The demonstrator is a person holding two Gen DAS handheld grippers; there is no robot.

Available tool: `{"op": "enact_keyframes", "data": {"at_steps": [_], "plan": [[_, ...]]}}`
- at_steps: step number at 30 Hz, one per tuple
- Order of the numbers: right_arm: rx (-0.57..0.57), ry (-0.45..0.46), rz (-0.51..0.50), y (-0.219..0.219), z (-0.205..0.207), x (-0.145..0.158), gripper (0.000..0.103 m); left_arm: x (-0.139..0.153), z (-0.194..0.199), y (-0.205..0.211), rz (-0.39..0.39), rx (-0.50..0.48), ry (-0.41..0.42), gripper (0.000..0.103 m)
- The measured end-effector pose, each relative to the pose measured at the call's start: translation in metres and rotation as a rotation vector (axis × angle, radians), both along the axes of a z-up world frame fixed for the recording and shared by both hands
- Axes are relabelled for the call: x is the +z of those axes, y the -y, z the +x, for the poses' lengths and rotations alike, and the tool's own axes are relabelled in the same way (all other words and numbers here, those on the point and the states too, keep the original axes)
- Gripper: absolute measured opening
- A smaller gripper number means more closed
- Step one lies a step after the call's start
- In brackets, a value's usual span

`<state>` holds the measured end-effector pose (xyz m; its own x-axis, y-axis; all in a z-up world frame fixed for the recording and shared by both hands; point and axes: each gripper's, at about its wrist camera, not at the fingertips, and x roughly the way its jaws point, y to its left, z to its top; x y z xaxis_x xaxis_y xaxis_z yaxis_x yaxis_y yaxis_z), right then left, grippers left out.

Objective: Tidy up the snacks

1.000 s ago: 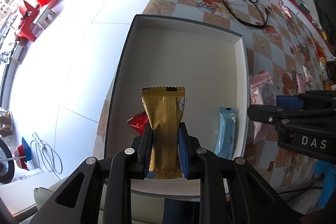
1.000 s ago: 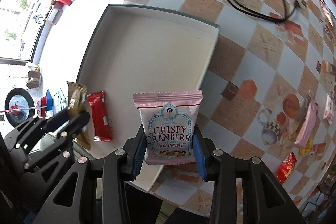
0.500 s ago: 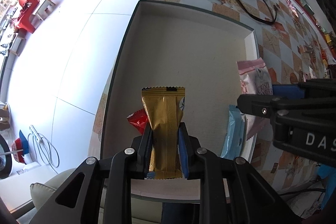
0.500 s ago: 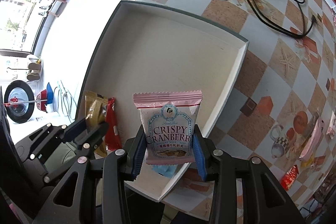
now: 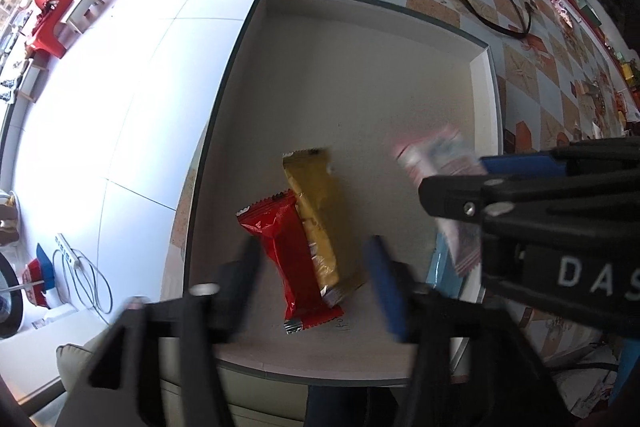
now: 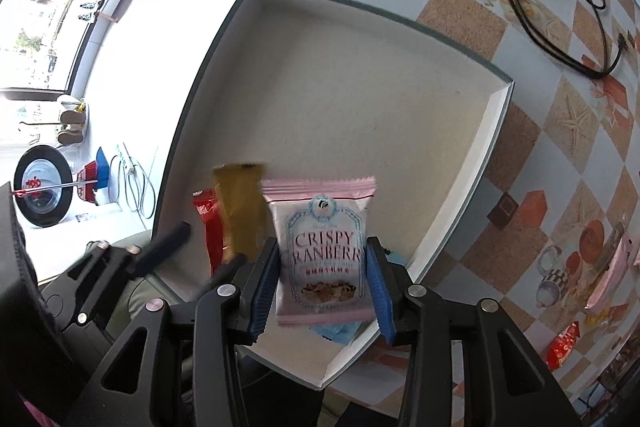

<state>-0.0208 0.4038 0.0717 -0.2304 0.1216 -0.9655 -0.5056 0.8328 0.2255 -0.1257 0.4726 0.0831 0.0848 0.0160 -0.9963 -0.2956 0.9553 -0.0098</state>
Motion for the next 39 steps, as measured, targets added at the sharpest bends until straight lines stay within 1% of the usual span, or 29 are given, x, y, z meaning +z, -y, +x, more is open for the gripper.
{"op": "enact_keyframes", "data": {"at_steps": [2,5,6,8,9,11,12,13,14,16,21,26,32,36,39], "plan": [[-0.008,-0.008,0.004,0.002,0.000,0.000,0.044,0.002,0.000,0.002,0.007,-0.004,0.005,0.078],[-0.017,-0.009,0.006,0.007,0.001,0.001,0.045,0.001,0.001,0.005,0.008,-0.013,-0.012,0.079],[-0.020,-0.010,0.006,0.009,0.001,0.002,0.057,0.000,0.001,0.006,0.008,-0.014,-0.018,0.079],[-0.029,0.001,0.006,0.013,0.001,0.004,0.075,-0.001,0.001,0.005,0.003,-0.007,-0.023,0.079],[-0.035,0.011,0.005,0.016,0.002,0.005,0.078,0.000,0.000,0.005,0.004,-0.006,-0.026,0.079],[-0.051,0.010,0.004,0.023,0.003,0.006,0.078,0.000,0.001,0.006,0.013,-0.006,-0.028,0.079],[-0.056,0.012,-0.003,0.026,0.004,0.006,0.082,0.001,0.001,0.008,0.014,-0.007,-0.027,0.079],[-0.065,0.017,-0.017,0.030,0.005,0.006,0.089,0.002,0.001,0.009,0.015,-0.010,-0.026,0.079],[-0.076,0.022,-0.027,0.035,0.006,0.005,0.103,0.003,0.002,0.012,0.018,-0.016,-0.024,0.079],[-0.106,0.032,-0.032,0.047,0.007,0.006,0.103,0.005,0.002,0.017,0.021,-0.030,-0.020,0.079],[-0.185,0.011,-0.059,0.084,0.010,0.001,0.103,0.004,0.010,0.042,0.026,-0.096,-0.032,0.079],[-0.308,-0.013,-0.099,0.141,0.013,-0.004,0.103,0.002,0.021,0.079,0.028,-0.194,-0.045,0.079],[-0.464,0.002,-0.157,0.222,0.019,-0.002,0.103,0.001,0.033,0.120,0.028,-0.300,-0.049,0.079],[-0.560,0.036,-0.198,0.270,0.022,0.003,0.103,-0.002,0.039,0.143,0.026,-0.347,-0.059,0.079],[-0.654,0.034,-0.217,0.311,0.023,0.003,0.103,-0.003,0.042,0.156,0.025,-0.370,-0.064,0.079]]}}
